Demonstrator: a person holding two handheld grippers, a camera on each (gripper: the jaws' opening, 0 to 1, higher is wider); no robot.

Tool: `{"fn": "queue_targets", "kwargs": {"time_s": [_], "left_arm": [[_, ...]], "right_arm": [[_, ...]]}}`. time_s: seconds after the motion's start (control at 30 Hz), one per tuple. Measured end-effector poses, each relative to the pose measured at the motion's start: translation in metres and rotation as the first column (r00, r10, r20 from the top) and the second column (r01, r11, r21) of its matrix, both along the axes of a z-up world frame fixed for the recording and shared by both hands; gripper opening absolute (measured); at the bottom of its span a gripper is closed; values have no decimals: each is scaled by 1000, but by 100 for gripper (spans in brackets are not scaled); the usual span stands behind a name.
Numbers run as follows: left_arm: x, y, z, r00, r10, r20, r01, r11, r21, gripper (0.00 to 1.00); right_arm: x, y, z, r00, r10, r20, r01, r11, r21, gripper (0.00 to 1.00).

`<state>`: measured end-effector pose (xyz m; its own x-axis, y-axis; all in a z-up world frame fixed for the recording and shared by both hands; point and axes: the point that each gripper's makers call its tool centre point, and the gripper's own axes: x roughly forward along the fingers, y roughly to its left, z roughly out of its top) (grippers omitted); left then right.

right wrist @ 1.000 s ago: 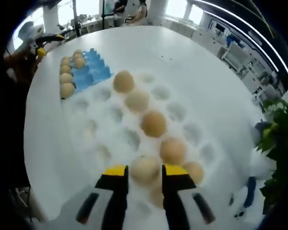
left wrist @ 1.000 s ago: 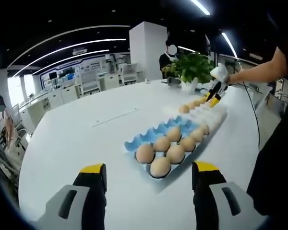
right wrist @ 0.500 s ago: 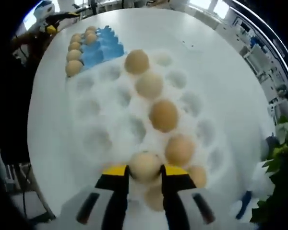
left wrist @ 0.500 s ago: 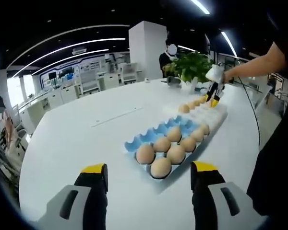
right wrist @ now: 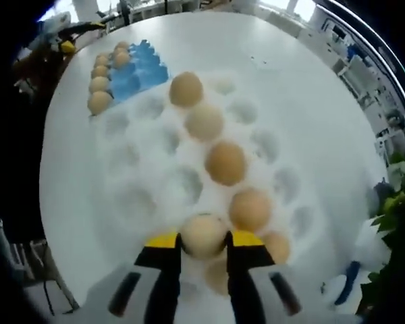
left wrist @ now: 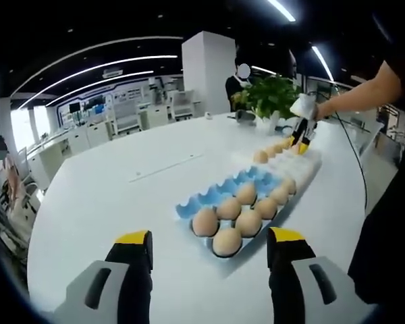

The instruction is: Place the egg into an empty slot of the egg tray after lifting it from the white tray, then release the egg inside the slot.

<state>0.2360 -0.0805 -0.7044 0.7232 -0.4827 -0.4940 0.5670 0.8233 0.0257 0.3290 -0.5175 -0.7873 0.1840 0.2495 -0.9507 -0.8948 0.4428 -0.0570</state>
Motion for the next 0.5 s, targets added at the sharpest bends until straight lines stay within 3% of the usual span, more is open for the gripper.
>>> {"fn": "queue_targets", "kwargs": {"time_s": [0.27,0.5], "left_arm": [[1,8,-1,1000,27,-1,-27,1000,-12,70],[-2,11,-4,1000,30,-1,-30,1000,-5,72]], "right_arm": [[-5,14,34,1000,15,17,-16,998,58,26],[-9,40,38,997,78,28,-80,993,81,26]]}}
